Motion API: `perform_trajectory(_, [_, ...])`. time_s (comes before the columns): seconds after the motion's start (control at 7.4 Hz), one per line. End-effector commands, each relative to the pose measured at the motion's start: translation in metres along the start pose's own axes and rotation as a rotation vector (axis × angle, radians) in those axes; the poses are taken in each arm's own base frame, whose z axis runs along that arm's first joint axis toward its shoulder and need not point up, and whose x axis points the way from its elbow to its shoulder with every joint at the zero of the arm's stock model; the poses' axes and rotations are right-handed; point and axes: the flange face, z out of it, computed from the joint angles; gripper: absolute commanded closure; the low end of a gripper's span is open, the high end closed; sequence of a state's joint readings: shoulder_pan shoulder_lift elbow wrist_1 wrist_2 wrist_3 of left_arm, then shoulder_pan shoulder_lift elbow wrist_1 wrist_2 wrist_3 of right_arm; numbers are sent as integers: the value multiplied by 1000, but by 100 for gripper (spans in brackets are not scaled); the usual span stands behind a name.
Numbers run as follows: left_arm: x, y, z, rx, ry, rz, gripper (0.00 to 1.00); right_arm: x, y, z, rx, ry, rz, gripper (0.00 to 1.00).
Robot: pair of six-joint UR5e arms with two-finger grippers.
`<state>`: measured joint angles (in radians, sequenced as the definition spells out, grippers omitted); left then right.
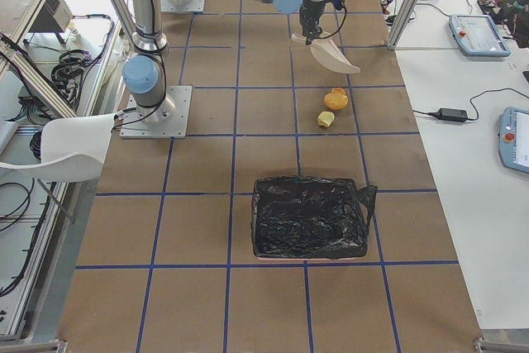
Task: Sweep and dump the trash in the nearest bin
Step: 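Carry the dustpan with the right gripper beyond the potato and bread pieces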
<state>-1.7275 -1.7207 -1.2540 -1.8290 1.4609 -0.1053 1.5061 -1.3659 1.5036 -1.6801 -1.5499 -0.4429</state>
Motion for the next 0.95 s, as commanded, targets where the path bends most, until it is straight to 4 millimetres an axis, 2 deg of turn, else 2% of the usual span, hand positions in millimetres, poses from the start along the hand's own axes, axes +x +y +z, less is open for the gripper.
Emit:
perform_trajectory(0.0, [1,1,2,-4,3,2,100,87,57,-38,-55,68,-158,95])
perform_trajectory(0.14, [0,2,-1,0,4,1,100,129,79,-48,-79,101,-264,96])
perform_trajectory(0.27, [1,3,0,-1,3,2,100,180,108,-51,-90,94,-339,96])
perform_trajectory(0.41, [1,4,1,-3,3,3,100,225,136,-47,-100,72,-404,96])
perform_trajectory(0.54, [1,4,1,-3,3,4,100,252,156,-44,-94,60,-482,96])
perform_trajectory(0.81, [2,4,1,-3,3,5,100,264,157,-27,-110,20,-647,96])
